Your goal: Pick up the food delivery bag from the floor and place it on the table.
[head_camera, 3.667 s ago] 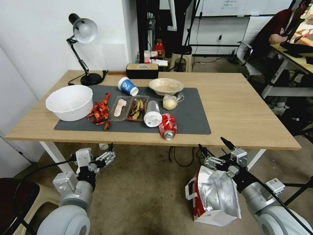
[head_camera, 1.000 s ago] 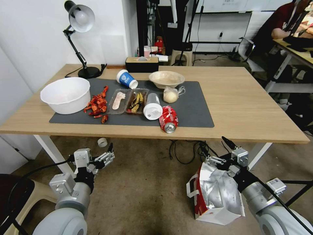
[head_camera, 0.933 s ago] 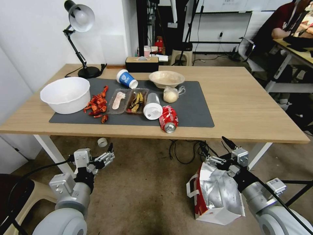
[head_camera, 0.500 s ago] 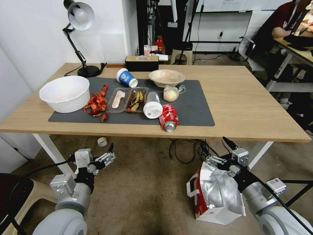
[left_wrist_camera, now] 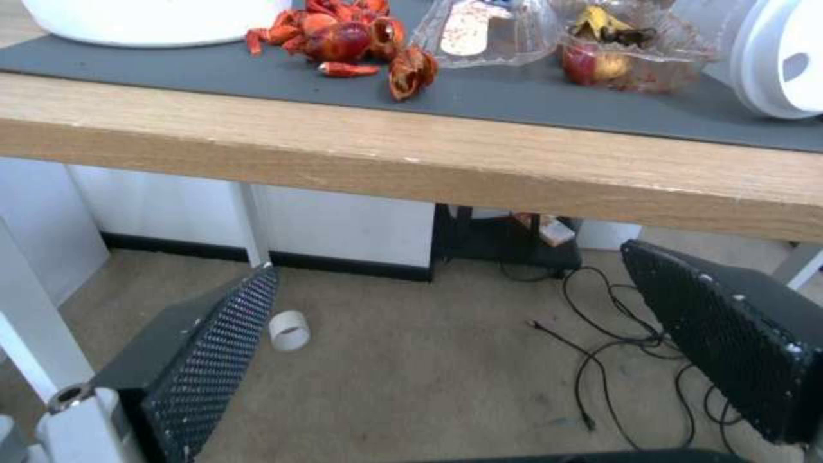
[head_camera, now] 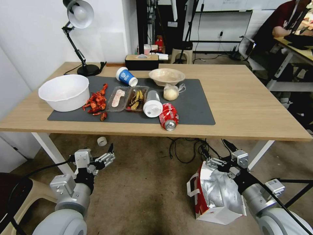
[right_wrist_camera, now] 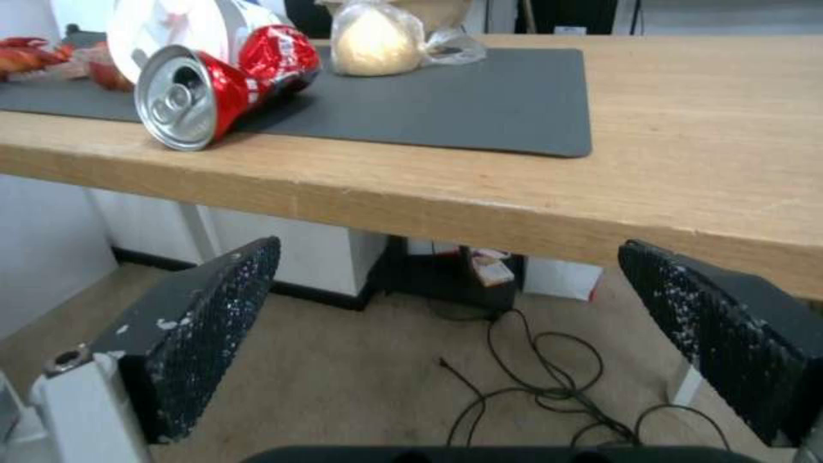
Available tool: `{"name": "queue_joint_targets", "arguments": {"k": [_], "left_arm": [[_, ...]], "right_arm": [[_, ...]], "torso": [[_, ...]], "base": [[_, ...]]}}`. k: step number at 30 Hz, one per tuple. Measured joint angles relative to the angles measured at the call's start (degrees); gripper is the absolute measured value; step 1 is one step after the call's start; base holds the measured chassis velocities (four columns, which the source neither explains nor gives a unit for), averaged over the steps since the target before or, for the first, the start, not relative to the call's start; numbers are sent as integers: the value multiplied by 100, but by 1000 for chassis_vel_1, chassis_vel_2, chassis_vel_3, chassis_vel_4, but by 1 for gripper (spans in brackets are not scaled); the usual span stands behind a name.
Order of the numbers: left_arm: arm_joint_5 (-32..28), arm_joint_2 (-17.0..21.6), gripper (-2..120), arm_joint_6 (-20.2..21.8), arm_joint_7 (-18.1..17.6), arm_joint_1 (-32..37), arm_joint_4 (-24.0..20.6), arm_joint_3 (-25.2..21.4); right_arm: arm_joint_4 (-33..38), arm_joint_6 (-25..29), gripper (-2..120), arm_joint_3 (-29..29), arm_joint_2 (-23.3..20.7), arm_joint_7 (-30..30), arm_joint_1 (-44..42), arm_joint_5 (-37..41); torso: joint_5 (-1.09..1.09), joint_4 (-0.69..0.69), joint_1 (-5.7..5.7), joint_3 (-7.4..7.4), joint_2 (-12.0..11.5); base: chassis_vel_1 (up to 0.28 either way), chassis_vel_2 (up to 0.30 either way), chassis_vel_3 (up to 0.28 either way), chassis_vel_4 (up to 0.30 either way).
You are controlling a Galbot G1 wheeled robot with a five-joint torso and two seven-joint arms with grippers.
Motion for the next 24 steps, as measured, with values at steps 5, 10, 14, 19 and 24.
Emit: {"name": "queue_joint_targets", "arguments": {"k": [5, 10, 14, 19, 24], "left_arm": [[0, -1, 100, 0, 6, -17, 17, 0], [0, -3, 100, 0, 9, -24, 22, 3], [0, -5, 100, 0, 9, -18, 22, 5], [0, 7, 100, 0, 9, -10, 15, -10], [5, -1, 100, 0, 8, -5, 8, -14]], "right_arm": [[23, -93, 100, -14, 6, 102, 2, 1], [23, -115, 100, -14, 5, 135, 15, 3], [23, -121, 100, -14, 6, 146, 14, 3], [19, -143, 100, -18, 9, 201, 16, 3], [20, -146, 100, -19, -2, 275, 32, 14]], "torso": [[0, 0, -28, -37, -65], [0, 0, -50, -68, -117], [0, 0, -63, -84, -145], [0, 0, -85, -113, -198], [0, 0, -108, -146, -254]], "base": [[0, 0, 0, 0], [0, 0, 0, 0], [0, 0, 0, 0], [0, 0, 0, 0], [0, 0, 0, 0]]}}
